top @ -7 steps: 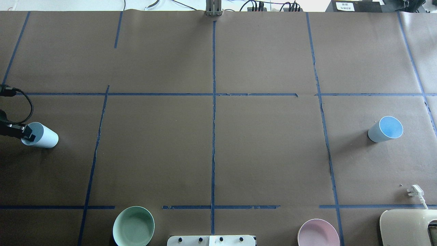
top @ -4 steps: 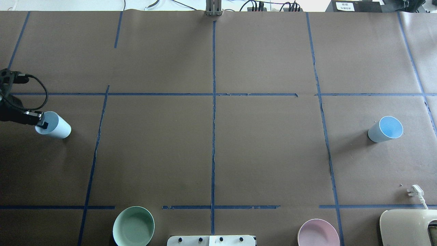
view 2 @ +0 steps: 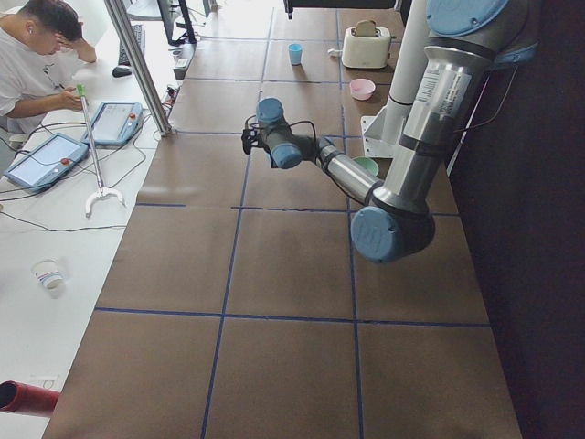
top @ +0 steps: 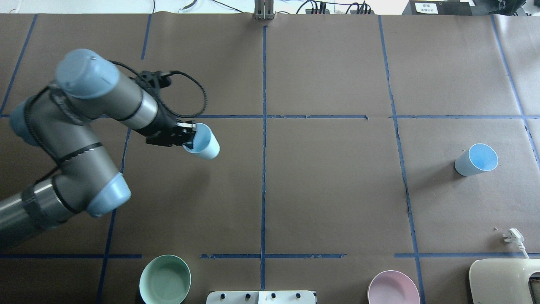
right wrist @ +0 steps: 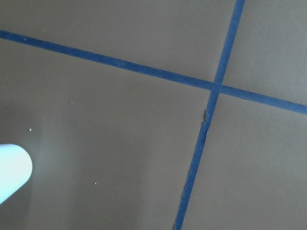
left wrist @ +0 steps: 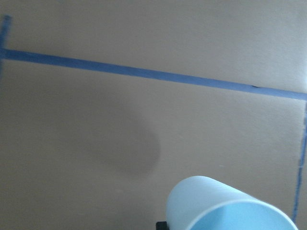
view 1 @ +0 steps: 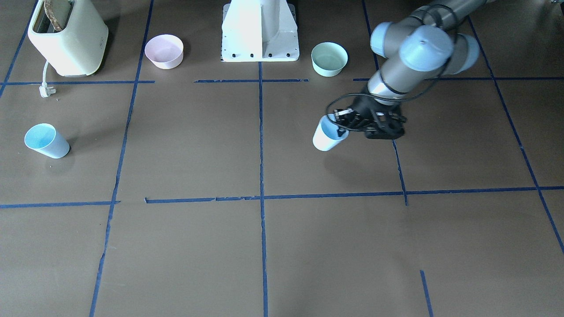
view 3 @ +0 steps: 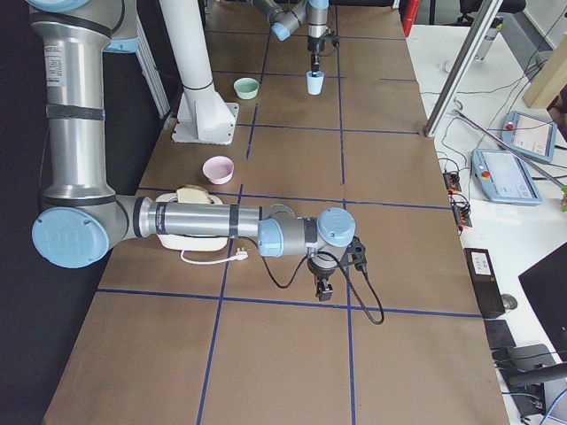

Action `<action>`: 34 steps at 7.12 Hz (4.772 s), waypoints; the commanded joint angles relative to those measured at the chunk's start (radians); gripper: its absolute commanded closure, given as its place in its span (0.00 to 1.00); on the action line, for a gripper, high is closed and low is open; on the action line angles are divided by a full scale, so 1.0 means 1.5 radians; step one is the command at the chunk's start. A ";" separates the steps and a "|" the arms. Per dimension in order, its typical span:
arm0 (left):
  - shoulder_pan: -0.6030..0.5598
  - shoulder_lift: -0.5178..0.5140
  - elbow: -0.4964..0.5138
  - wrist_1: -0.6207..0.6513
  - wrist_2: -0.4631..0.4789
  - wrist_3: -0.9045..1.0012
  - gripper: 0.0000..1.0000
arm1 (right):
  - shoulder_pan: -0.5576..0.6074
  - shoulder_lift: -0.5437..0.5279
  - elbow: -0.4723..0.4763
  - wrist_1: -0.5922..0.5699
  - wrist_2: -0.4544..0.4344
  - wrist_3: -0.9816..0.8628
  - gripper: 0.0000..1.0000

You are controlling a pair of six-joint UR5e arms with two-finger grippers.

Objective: Stack blue cups with both arms

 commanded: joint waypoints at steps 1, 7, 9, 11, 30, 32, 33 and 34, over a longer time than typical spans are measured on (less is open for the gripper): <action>0.111 -0.120 0.049 0.102 0.136 -0.022 1.00 | -0.006 0.001 0.004 -0.001 0.002 0.002 0.00; 0.134 -0.136 0.084 0.100 0.150 -0.016 0.14 | -0.023 0.002 0.018 0.000 0.004 0.021 0.00; 0.115 -0.133 0.050 0.089 0.159 -0.016 0.00 | -0.098 -0.004 0.076 0.067 -0.004 0.223 0.00; 0.063 -0.120 0.007 0.090 0.154 -0.015 0.00 | -0.179 -0.044 0.074 0.256 -0.038 0.468 0.00; -0.203 0.090 -0.105 0.089 -0.084 0.276 0.00 | -0.523 0.460 0.170 -0.040 -0.187 1.074 1.00; -0.202 0.103 -0.106 0.086 -0.085 0.276 0.00 | -0.569 0.504 0.128 -0.041 -0.234 1.102 1.00; -0.202 0.106 -0.105 0.085 -0.085 0.277 0.00 | -0.581 0.507 0.120 -0.041 -0.241 1.107 1.00; -0.197 0.106 -0.103 0.086 -0.084 0.277 0.00 | -0.590 0.505 0.119 -0.041 -0.242 1.108 1.00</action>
